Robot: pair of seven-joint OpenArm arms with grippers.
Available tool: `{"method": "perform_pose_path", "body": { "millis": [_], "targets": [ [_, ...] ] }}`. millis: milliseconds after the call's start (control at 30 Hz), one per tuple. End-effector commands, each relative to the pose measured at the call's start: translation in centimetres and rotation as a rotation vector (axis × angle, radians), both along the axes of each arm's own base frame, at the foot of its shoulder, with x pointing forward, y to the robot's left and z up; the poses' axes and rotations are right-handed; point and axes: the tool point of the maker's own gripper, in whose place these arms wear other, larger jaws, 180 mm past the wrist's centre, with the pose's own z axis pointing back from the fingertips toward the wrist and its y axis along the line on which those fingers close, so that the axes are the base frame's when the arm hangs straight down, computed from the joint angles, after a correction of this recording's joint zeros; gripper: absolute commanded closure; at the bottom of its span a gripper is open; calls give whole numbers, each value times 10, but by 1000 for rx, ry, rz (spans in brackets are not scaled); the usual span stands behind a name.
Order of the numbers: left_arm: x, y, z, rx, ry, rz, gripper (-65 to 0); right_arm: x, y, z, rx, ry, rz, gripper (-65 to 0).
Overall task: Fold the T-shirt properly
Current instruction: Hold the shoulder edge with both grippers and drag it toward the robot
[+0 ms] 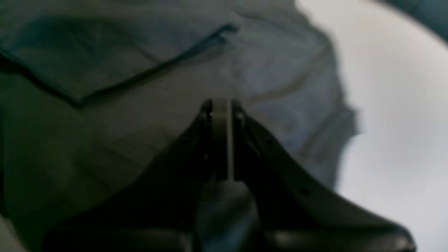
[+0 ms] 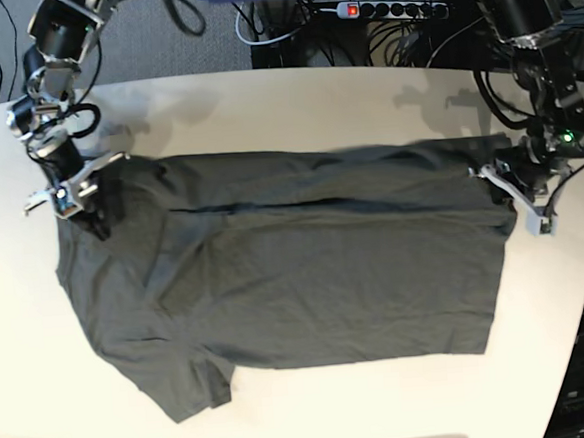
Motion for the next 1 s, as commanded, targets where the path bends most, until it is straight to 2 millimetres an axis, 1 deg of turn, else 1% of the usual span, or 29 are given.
{"method": "perform_pose_path", "body": {
  "millis": [0, 67, 233, 333, 400, 467, 567, 633, 700, 867, 967],
  "targets": [
    [14, 3, 21, 14, -72, -7, -26, 6, -6, 21, -14, -69, 2, -13],
    [14, 3, 23, 17, -79, -10, -26, 7, -4, 24, -43, -61, -4, -12],
    [13, 3, 21, 14, -72, -8, -26, 13, 1, 38, -109, -49, -34, -10],
    [13, 3, 21, 14, -72, -8, -26, 13, 3, 41, -130, -38, -48, -10],
    [13, 3, 21, 14, -70, -6, -26, 14, 0, 44, -155, -28, -61, -10],
    [13, 3, 21, 16, -69, -6, -26, 15, 0, 41, -165, 7, -83, -9],
    [13, 3, 21, 15, -70, -8, -26, 13, -6, 39, -172, 41, -114, -9],
    [13, 3, 21, 14, -70, -8, -26, 13, -11, 42, -180, 57, -140, -9],
    [13, 3, 21, 14, -70, -8, -26, 13, -11, 43, -183, 85, -171, -9],
    [13, 3, 21, 14, -70, -6, -26, 14, -19, 59, -225, 123, -243, -9],
    [13, 3, 21, 14, -70, -5, -26, 12, -16, 58, -229, 159, -273, -9]
  ]
}}
